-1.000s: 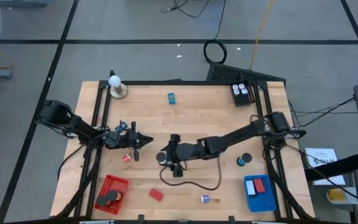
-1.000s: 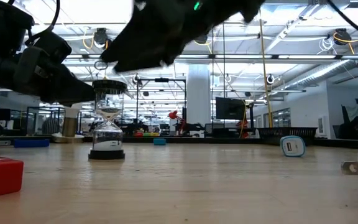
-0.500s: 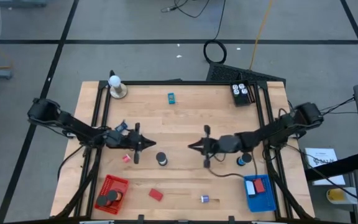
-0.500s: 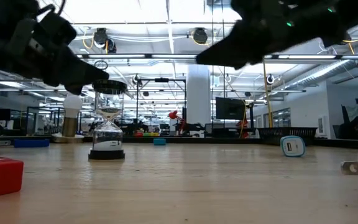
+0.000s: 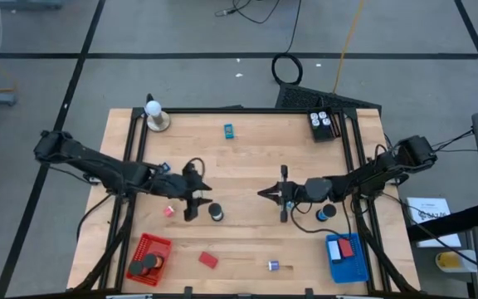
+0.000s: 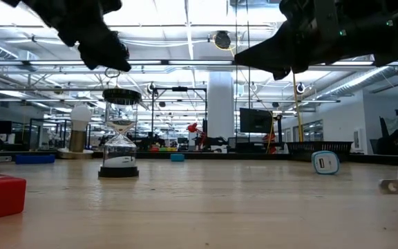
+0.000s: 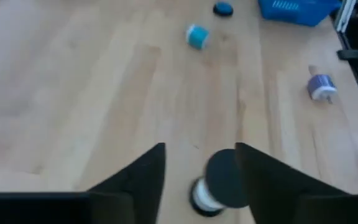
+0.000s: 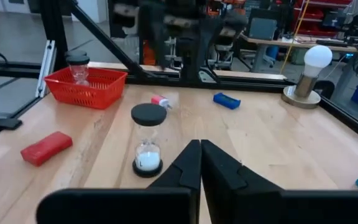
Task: Pick & Place Office items
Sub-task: Put the white hourglass into the red bin
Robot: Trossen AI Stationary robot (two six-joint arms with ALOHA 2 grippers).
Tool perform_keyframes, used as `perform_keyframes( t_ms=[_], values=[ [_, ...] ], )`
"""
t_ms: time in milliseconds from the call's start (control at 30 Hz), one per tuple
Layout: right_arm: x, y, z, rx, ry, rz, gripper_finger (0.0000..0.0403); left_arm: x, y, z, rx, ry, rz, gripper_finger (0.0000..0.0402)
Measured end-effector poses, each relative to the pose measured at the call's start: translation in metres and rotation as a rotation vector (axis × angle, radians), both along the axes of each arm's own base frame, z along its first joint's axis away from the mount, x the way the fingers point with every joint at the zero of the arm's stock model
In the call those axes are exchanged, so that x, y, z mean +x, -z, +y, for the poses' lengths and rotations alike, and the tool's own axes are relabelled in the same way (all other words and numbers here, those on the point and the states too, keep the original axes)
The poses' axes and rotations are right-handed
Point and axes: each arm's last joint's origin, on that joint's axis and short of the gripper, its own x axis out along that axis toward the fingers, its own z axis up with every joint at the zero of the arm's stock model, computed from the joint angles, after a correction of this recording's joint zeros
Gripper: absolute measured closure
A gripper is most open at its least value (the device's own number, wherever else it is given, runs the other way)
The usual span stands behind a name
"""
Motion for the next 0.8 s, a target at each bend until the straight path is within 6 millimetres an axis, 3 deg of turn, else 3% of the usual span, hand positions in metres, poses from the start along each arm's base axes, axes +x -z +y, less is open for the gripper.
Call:
perform_keyframes(
  t_ms=[267,433,567,800],
  values=[
    [0.0,0.001,0.0,0.009,-0.003,0.006,0.0401,0.03,0.007,-0.032,0.021,0.076,0.174,0.0072],
    [0.0,0.001,0.0,0.009,-0.003,0.014,0.0402,0.047,0.007,-0.039,0.097,0.049,0.284,0.0016],
    [0.0,0.002,0.0,0.008,-0.003,0.021,0.0402,0.056,0.013,-0.04,0.14,0.033,0.331,0.0004],
    [0.0,0.002,0.0,0.008,-0.004,0.022,0.0402,0.064,0.034,-0.042,0.15,0.047,0.403,0.0028]
  ],
)
